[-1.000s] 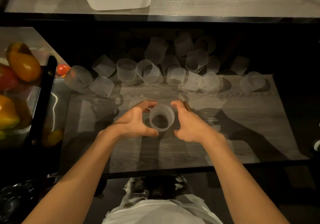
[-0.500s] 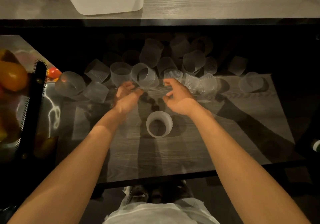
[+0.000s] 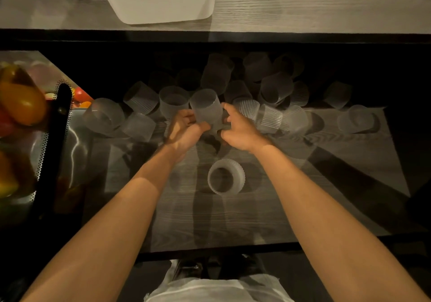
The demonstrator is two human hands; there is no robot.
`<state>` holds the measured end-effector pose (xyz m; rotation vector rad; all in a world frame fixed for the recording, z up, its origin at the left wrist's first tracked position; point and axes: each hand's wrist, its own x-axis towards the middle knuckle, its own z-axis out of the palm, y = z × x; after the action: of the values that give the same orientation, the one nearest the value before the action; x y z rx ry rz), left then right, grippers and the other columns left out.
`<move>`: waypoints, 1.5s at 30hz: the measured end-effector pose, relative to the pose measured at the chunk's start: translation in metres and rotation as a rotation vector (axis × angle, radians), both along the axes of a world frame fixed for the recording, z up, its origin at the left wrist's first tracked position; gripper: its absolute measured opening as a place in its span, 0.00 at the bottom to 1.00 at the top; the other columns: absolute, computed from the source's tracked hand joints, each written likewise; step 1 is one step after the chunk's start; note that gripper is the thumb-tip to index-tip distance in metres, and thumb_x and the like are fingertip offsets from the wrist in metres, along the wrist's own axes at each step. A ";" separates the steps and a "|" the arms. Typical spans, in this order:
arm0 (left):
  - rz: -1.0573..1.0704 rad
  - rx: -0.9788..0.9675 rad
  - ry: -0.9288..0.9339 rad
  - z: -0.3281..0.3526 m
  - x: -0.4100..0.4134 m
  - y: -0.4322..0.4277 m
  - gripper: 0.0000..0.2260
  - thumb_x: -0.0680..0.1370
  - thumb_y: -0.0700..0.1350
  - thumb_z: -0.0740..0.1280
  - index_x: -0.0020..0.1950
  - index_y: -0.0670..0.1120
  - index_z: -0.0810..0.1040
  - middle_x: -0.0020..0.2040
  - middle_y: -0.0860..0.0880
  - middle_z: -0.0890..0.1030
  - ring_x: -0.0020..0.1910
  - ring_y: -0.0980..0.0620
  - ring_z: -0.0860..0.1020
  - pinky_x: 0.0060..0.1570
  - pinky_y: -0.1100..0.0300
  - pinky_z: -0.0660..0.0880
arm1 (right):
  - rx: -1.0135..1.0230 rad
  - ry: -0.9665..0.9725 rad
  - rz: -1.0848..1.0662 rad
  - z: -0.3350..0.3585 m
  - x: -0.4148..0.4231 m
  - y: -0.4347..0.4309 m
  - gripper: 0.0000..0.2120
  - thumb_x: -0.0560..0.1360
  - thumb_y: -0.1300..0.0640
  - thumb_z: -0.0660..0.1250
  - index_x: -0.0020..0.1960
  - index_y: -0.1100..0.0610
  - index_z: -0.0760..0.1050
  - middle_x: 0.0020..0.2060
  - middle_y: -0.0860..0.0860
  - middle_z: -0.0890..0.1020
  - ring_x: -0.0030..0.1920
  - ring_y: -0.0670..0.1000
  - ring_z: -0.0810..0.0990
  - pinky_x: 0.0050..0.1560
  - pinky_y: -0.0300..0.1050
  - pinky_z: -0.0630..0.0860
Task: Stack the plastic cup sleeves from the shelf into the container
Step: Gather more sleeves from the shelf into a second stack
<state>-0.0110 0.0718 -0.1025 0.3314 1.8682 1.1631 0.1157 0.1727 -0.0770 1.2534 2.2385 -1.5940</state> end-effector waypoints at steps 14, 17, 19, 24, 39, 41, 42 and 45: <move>-0.150 -0.130 0.230 -0.005 0.014 -0.020 0.18 0.76 0.56 0.73 0.61 0.53 0.74 0.53 0.58 0.76 0.52 0.57 0.77 0.52 0.57 0.78 | 0.050 0.005 -0.072 -0.020 0.038 -0.012 0.16 0.81 0.46 0.66 0.64 0.51 0.71 0.58 0.47 0.76 0.41 0.49 0.84 0.40 0.43 0.80; -0.136 -0.140 0.240 -0.005 0.015 -0.020 0.18 0.76 0.58 0.71 0.62 0.53 0.76 0.54 0.56 0.79 0.54 0.55 0.79 0.57 0.52 0.79 | 0.048 -0.013 -0.102 -0.017 0.038 -0.012 0.16 0.81 0.44 0.66 0.64 0.51 0.71 0.57 0.44 0.75 0.37 0.47 0.84 0.41 0.44 0.80; -0.116 -0.129 0.246 -0.003 0.016 -0.018 0.17 0.78 0.58 0.70 0.64 0.53 0.76 0.56 0.55 0.79 0.55 0.53 0.79 0.58 0.52 0.78 | 0.050 -0.014 -0.117 -0.017 0.037 -0.013 0.16 0.81 0.45 0.67 0.64 0.51 0.71 0.55 0.42 0.73 0.36 0.46 0.84 0.44 0.47 0.83; -0.131 -0.080 0.297 0.009 0.018 -0.017 0.22 0.77 0.61 0.67 0.68 0.55 0.72 0.65 0.52 0.76 0.63 0.51 0.76 0.62 0.48 0.77 | 0.084 0.099 -0.228 -0.017 0.032 -0.013 0.13 0.79 0.47 0.70 0.59 0.51 0.72 0.60 0.43 0.74 0.30 0.46 0.82 0.38 0.44 0.82; -0.156 0.139 0.177 0.024 0.012 -0.030 0.09 0.83 0.44 0.63 0.62 0.47 0.76 0.53 0.47 0.83 0.49 0.53 0.83 0.42 0.67 0.77 | -0.201 0.256 -0.402 -0.004 0.046 -0.003 0.20 0.81 0.42 0.65 0.71 0.41 0.69 0.53 0.52 0.84 0.33 0.48 0.80 0.36 0.40 0.77; -0.237 0.115 0.285 0.015 0.012 -0.035 0.11 0.80 0.35 0.65 0.61 0.45 0.76 0.55 0.47 0.81 0.51 0.53 0.81 0.45 0.67 0.78 | -0.199 0.231 -0.432 -0.006 0.049 -0.002 0.21 0.81 0.42 0.64 0.73 0.41 0.67 0.53 0.52 0.83 0.36 0.49 0.81 0.33 0.38 0.75; -0.319 0.102 0.347 0.009 0.013 -0.037 0.13 0.79 0.32 0.65 0.59 0.46 0.77 0.55 0.48 0.80 0.52 0.53 0.80 0.49 0.65 0.78 | -0.197 0.212 -0.450 -0.008 0.051 -0.002 0.21 0.82 0.42 0.63 0.73 0.41 0.67 0.53 0.53 0.83 0.37 0.49 0.81 0.33 0.38 0.75; -0.448 0.081 0.334 -0.005 0.015 -0.042 0.16 0.79 0.31 0.64 0.56 0.52 0.79 0.57 0.53 0.80 0.57 0.54 0.79 0.58 0.61 0.79 | -0.187 0.171 -0.521 -0.014 0.059 0.000 0.22 0.82 0.40 0.62 0.73 0.44 0.68 0.52 0.55 0.83 0.43 0.49 0.80 0.36 0.40 0.74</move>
<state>0.0039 0.0296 -0.1072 0.9860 1.8926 0.9130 0.1742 0.1724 -0.0907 1.8054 1.8805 -2.0963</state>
